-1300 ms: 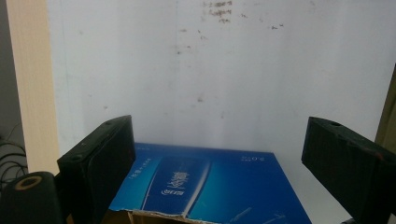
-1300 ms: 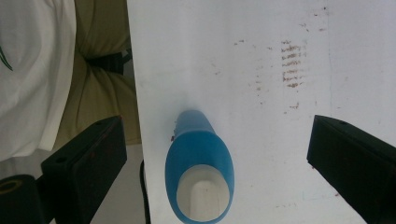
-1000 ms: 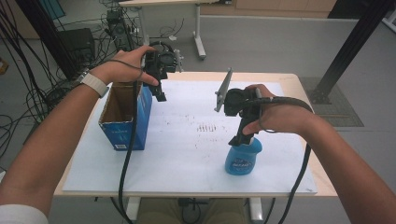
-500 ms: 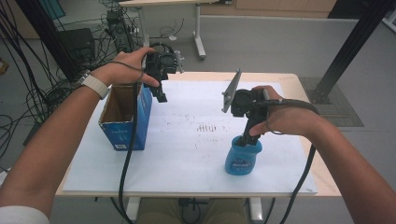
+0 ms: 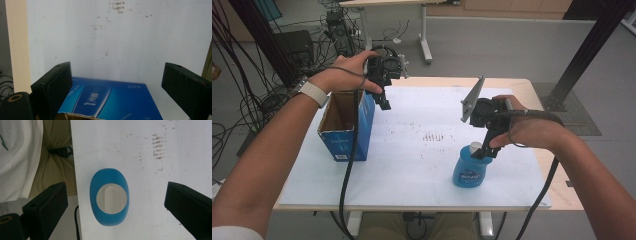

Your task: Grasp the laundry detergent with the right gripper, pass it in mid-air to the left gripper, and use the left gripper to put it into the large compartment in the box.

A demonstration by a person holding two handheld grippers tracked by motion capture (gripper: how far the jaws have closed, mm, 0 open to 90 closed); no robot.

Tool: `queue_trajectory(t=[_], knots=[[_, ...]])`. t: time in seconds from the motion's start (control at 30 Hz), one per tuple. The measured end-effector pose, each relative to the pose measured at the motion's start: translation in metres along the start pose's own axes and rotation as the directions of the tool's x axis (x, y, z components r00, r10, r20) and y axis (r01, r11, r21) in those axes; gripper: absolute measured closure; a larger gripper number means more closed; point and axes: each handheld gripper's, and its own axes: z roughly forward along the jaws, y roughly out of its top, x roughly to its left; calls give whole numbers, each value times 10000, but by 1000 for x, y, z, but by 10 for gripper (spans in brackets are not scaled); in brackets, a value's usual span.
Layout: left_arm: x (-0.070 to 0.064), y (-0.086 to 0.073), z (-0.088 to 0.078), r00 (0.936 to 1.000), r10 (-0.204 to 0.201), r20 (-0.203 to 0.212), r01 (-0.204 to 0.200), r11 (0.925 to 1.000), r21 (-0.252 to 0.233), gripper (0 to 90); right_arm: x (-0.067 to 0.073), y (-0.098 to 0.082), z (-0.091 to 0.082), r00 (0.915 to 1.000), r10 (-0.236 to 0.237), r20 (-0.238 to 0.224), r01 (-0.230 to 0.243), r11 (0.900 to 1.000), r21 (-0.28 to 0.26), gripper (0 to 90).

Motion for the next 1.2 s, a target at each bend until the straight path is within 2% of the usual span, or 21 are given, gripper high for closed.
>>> queue_trajectory(t=[0.43, 0.7, 1.0, 1.2], knots=[[-1, 2, -2, 10000, -56, 36, 56, 10000, -74, 101, 0, -23, 6, 9989, 452, -110, -454, 9988, -182, 47], [-2, 3, -4, 9998, -216, 14, 216, 9998, -49, 101, 1, -39, 2, 9980, 639, -11, -639, 9959, -644, 42], [-3, 9, 0, 9999, -152, -25, 152, 9997, -180, 101, 1, -51, 5, 9984, 555, -81, -561, 9937, -973, 43], [-6, 14, 3, 9999, -35, -132, 32, 9997, -229, 101, -1, -60, 14, 9986, 496, -164, -513, 9906, -1267, 50]])
